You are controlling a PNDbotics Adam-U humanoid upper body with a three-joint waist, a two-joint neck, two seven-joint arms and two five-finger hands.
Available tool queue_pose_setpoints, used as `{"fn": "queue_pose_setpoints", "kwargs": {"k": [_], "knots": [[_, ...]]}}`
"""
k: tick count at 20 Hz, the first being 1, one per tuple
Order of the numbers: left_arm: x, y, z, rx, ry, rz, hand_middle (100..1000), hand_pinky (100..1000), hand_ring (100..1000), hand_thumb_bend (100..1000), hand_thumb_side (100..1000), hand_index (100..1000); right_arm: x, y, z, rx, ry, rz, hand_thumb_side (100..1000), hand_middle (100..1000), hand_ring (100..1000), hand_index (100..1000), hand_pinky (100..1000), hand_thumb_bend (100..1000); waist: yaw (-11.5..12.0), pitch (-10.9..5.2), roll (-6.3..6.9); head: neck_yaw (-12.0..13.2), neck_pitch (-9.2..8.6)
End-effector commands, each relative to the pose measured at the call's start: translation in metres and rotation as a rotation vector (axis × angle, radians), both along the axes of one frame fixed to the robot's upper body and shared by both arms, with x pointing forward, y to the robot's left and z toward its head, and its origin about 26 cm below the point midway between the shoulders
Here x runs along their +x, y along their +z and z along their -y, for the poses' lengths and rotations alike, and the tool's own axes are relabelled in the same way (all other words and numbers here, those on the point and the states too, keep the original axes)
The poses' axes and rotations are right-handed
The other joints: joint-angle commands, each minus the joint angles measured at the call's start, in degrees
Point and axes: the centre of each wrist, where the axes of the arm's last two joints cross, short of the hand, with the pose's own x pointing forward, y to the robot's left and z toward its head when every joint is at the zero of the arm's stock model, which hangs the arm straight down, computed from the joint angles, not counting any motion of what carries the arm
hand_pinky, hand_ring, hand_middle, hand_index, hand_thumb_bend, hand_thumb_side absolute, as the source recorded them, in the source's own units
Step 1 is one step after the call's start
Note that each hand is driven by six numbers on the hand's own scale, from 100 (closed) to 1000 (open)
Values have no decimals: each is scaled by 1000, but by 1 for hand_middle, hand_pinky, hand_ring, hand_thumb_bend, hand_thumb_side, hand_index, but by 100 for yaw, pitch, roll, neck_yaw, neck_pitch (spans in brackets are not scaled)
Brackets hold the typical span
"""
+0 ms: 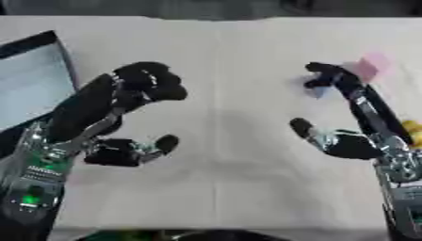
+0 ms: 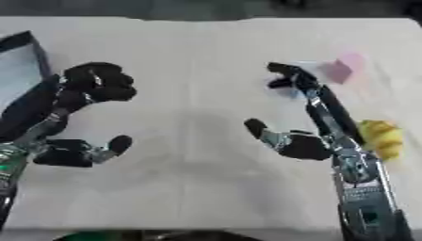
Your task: Pick up the objects with one hand, pass them to the other hand, and then place them into the box on the other side of the table.
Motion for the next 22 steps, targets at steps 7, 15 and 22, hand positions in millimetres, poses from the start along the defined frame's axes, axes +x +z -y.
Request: {"fn": "queue_pose_setpoints", "kwargs": {"k": [7, 15, 22], "knots": [[-3, 4, -4, 26, 16, 14, 713, 885, 794, 256, 100, 878, -10, 14, 76, -64, -117, -36, 508, 860, 786, 924, 957, 452, -37, -127, -96, -110, -14], [-3, 4, -6, 36, 26, 17, 714, 882, 794, 263, 100, 878, -23, -1, 134, -133, -345, -142, 496, 849, 778, 924, 940, 442, -102, -105, -115, -142, -14], [-3, 4, -7, 34, 32, 19, 714, 882, 794, 261, 100, 878, -33, -24, 162, -177, -517, -213, 490, 851, 789, 926, 935, 444, -131, -109, -115, -146, -14]]}}
